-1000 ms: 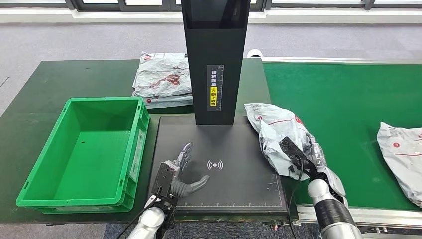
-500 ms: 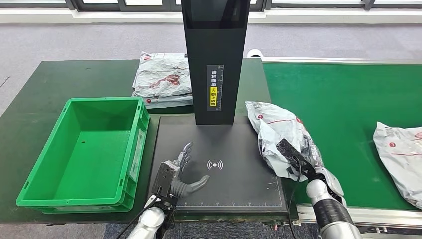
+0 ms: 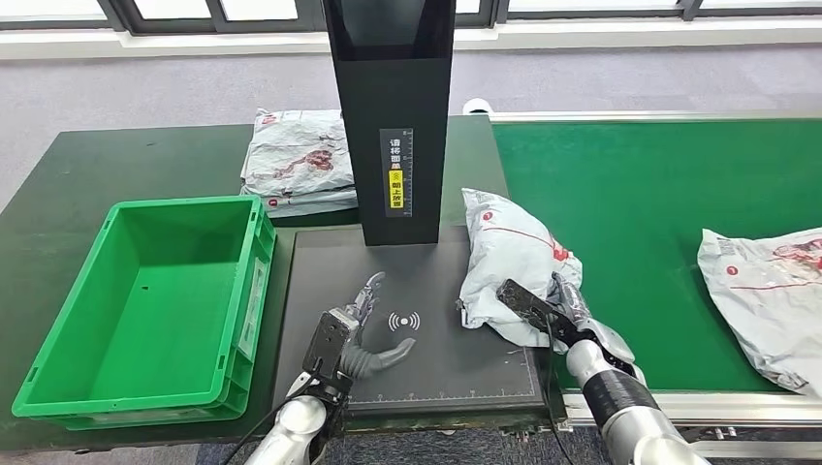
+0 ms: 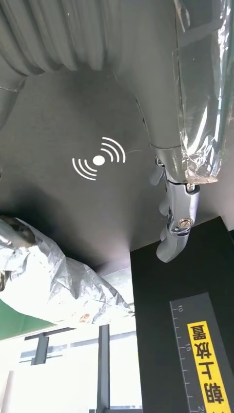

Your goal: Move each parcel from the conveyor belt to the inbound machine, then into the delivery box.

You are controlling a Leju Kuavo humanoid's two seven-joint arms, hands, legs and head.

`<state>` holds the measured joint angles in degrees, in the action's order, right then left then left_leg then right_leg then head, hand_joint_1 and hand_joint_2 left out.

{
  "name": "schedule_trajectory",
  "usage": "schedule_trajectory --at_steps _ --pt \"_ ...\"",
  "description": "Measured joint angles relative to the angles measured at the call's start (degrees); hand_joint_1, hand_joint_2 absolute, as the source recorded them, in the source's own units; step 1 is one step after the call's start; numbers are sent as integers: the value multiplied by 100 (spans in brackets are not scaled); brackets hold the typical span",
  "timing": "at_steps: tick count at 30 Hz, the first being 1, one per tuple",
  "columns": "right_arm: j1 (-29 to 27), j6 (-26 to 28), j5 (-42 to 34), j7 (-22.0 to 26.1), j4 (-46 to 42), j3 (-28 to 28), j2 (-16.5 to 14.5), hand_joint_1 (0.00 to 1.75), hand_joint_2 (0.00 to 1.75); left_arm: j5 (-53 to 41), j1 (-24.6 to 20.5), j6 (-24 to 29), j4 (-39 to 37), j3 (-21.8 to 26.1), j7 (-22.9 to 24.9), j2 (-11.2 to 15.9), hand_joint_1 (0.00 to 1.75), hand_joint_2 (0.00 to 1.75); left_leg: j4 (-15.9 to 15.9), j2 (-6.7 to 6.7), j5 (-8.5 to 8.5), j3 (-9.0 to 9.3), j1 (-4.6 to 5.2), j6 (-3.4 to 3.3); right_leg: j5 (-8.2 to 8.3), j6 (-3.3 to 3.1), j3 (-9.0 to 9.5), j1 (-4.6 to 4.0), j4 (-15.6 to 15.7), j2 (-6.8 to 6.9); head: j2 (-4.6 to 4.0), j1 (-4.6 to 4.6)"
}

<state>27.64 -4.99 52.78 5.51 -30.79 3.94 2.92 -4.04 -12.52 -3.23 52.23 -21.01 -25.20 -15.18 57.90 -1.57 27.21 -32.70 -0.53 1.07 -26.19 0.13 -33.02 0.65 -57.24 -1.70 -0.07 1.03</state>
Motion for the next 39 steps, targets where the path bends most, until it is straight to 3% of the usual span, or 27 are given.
schedule_trajectory --at_steps 11,16,20,28,39 --pt "-27 55 -524 145 -8 -14 5 175 175 -12 76 18 100 -1 36 4 0 175 -6 -34 16 30 -47 37 -11 -48 8 -44 -7 -36 1 0" --pt "-177 -8 -1925 553 -248 -336 -40 175 175 -14 146 60 199 -1 42 5 0 175 -10 -34 17 21 -49 42 -15 -53 1 -46 -13 -36 0 0" --pt "-389 -216 -2999 614 -738 -607 -95 175 175 -23 166 119 215 -1 43 5 0 175 -10 -33 15 3 -48 45 -14 -54 -18 -44 -18 -34 0 0" --pt "-575 -509 -4389 708 -2131 -643 -138 175 175 -83 216 238 219 1 -21 5 0 175 -10 11 -7 8 -44 59 -13 -58 -56 -40 -27 11 0 2" --pt "-655 -598 -4692 682 -3326 -643 -213 175 175 -126 260 275 241 1 -61 14 0 175 -9 125 -40 -26 -16 38 -19 -58 -54 -33 -27 131 1 2"
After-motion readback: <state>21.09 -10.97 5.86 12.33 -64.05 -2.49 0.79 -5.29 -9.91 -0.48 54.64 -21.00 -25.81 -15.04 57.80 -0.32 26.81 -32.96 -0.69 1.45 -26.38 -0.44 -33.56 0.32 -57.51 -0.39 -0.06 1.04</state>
